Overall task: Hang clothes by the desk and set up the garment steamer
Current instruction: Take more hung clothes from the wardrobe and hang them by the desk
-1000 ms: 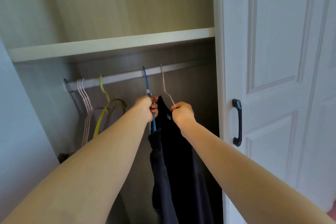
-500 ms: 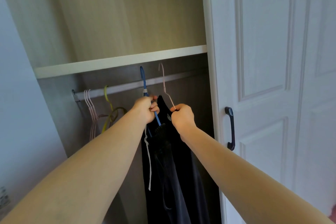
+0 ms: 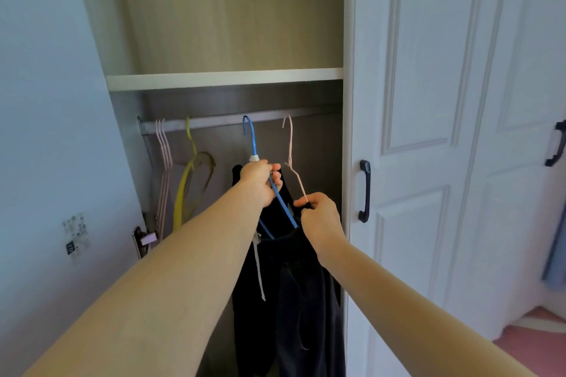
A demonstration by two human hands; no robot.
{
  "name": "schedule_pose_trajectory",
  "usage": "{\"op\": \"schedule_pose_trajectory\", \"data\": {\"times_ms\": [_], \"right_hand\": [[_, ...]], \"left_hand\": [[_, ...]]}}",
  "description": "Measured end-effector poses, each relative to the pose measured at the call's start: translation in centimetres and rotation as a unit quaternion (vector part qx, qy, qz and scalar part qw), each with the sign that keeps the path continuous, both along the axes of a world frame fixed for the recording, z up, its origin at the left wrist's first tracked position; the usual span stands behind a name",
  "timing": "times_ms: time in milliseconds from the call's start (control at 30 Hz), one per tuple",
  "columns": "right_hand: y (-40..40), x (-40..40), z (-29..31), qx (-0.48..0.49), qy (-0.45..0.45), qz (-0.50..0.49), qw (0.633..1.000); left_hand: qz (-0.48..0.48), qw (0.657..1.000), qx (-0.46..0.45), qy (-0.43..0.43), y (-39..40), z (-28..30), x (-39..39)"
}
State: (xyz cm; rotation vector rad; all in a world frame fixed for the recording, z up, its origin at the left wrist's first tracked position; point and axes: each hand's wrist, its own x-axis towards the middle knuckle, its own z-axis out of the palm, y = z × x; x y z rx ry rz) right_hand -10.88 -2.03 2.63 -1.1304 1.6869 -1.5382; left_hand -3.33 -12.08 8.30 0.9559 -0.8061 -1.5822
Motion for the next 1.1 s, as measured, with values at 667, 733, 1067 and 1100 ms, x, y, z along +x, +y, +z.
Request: {"op": "schedule_pose_trajectory", "data": {"times_ms": [667, 733, 1067, 1100], "right_hand": [[25.9, 4.9, 7.5, -0.036, 0.073, -0.033, 0.996], [28.4, 5.6, 8.7, -0.035, 0.088, -0.04, 0.995], [39.9, 9.0, 12.4, -0.025, 0.142, -0.087, 0.986], [40.9, 9.6, 12.4, -0.019, 0.153, -0.091, 0.984]], "left_hand": [[-0.086, 0.986, -0.133, -0.057, 28.2, 6.5, 5.9], [-0.115, 0.984, -0.131, -0.034, 30.7, 7.7, 7.0], [-0.198, 0.97, -0.141, -0.013, 40.9, 10.5, 11.9], [-0.201, 0.969, -0.141, -0.014, 41.9, 10.3, 12.4]]}}
